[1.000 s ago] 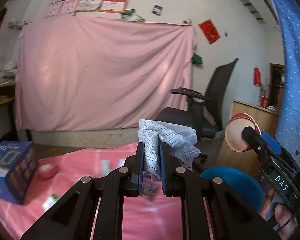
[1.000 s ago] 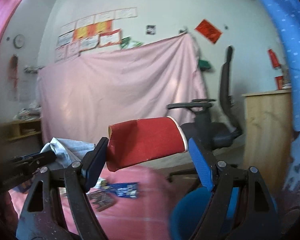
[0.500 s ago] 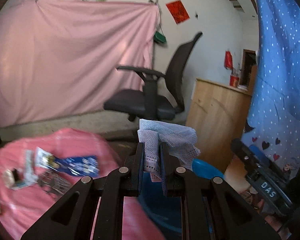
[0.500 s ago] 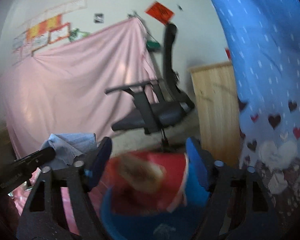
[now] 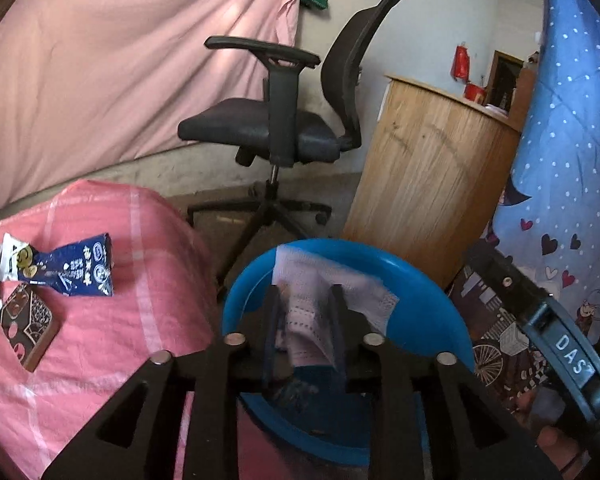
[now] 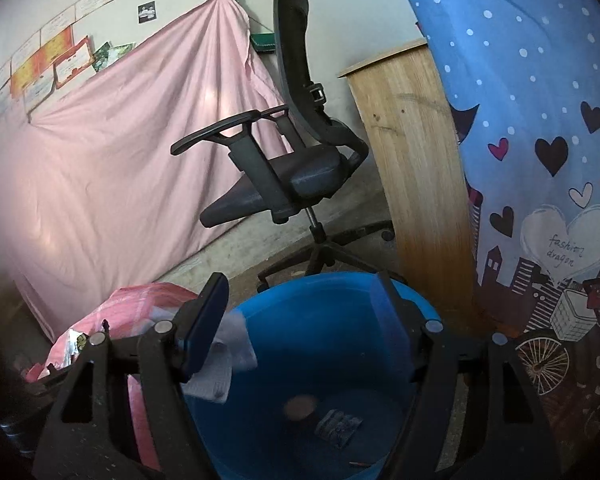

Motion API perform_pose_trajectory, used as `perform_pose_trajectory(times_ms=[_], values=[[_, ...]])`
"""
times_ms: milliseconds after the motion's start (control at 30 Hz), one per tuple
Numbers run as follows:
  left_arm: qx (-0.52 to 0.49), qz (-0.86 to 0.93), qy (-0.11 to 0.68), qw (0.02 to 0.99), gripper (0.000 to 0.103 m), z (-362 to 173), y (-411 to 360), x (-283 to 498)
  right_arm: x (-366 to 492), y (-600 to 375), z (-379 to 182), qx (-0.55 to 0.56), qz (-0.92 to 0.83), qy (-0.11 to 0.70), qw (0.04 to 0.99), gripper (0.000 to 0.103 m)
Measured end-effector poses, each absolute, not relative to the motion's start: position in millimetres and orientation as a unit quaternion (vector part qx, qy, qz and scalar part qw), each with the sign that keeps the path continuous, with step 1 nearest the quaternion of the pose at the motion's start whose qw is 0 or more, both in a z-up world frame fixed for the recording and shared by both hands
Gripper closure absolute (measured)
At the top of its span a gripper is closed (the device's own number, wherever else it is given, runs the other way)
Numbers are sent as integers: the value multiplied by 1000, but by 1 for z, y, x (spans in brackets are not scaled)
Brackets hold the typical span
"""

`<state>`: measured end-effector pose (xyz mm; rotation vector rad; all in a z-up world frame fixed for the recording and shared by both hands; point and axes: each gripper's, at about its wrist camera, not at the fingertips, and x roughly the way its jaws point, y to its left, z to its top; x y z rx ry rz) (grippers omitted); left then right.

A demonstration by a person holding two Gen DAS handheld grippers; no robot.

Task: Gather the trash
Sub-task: 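Carry the mask and red cup over the blue basin and release both, then return both tools over the table toward the remaining trash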

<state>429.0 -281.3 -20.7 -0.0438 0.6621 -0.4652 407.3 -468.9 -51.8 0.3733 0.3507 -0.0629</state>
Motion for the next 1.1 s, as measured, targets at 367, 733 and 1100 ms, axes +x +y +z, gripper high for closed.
perform_pose_trajectory(times_ms=[367,733,1100], values=[[-48,-195,302,932,68,-9,-248,416,407,-462,-44,176,-26,160,971,7],[-59,-142,233,960,46,19,-201,387,394,-433,-23,146,2,106,984,0],[-92,-65,187,976,21,41,-129,363,394,-377,-4,112,60,75,989,0]])
